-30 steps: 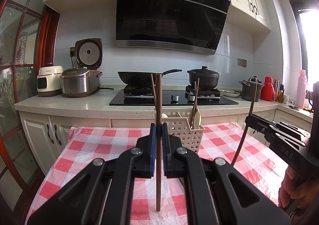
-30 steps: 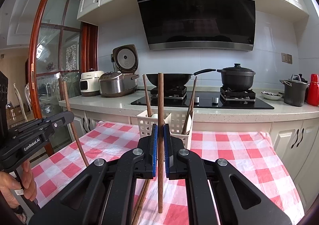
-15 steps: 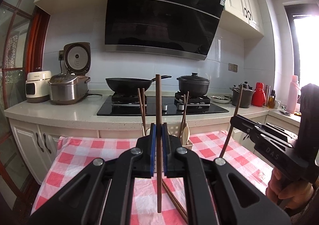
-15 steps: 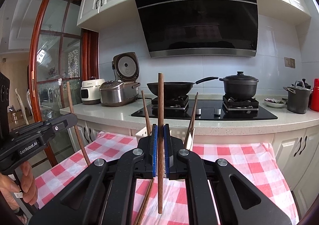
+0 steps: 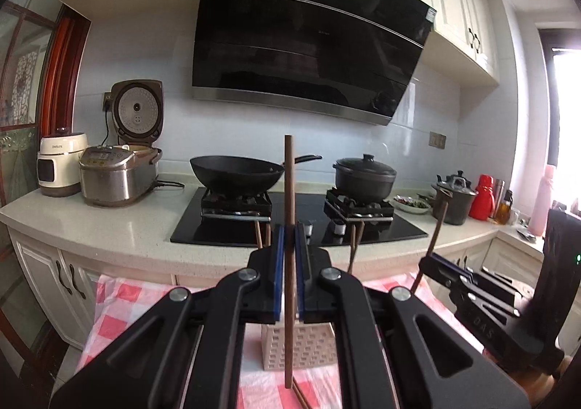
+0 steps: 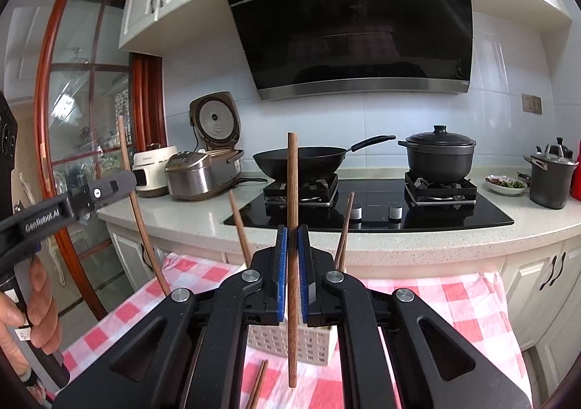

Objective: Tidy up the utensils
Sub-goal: 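Lower both held chopsticks into the white basket and open both tools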

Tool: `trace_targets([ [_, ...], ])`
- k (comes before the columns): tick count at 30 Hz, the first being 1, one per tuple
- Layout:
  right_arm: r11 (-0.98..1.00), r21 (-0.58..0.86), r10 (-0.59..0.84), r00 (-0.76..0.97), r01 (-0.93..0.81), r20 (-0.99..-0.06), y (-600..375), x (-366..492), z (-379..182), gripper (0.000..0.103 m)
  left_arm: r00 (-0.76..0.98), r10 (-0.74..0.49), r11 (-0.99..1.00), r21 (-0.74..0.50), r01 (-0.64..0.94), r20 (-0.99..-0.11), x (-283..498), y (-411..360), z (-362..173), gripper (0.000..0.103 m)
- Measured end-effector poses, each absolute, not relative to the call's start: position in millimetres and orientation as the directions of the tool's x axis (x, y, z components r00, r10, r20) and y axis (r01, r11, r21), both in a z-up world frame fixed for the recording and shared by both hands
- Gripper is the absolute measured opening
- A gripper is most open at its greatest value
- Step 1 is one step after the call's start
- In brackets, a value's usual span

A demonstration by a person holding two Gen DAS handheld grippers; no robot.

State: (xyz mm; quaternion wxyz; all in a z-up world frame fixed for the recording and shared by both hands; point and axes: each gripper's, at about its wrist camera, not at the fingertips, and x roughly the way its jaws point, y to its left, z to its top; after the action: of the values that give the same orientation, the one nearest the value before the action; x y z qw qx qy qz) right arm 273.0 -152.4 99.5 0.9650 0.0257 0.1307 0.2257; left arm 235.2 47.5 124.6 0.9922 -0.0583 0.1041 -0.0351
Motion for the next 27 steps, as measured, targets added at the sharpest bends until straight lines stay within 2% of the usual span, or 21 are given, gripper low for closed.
trace_targets([
  [5,0.905,0.151,0.423,0.875,-0.397,-0.235,-152.4,303.9,115.4,0.006,0.986,-0.042,0.994,-0.103,0.025,-0.162,264.6,42.6,151.2,0.006],
  [13,0.929,0.135,0.367,0.901,-0.344,-0.232,-139.6,337.6,129.0,0.006,0.994,-0.028,0.997,-0.08,0.019,-0.109,300.1,23.8,164.8,0.006],
  [20,0.931,0.167,0.36,0.894,-0.325,-0.267,-133.7,366.0,105.5,0.006,0.99,-0.024,0.993,-0.118,0.007,-0.137,329.6,18.4,137.3,0.006],
  [27,0.931,0.132,0.366,0.87,-0.341,-0.33,-121.2,381.5,77.7,0.006,0.973,-0.026,0.993,-0.117,-0.001,-0.229,354.4,20.1,88.6,0.006],
])
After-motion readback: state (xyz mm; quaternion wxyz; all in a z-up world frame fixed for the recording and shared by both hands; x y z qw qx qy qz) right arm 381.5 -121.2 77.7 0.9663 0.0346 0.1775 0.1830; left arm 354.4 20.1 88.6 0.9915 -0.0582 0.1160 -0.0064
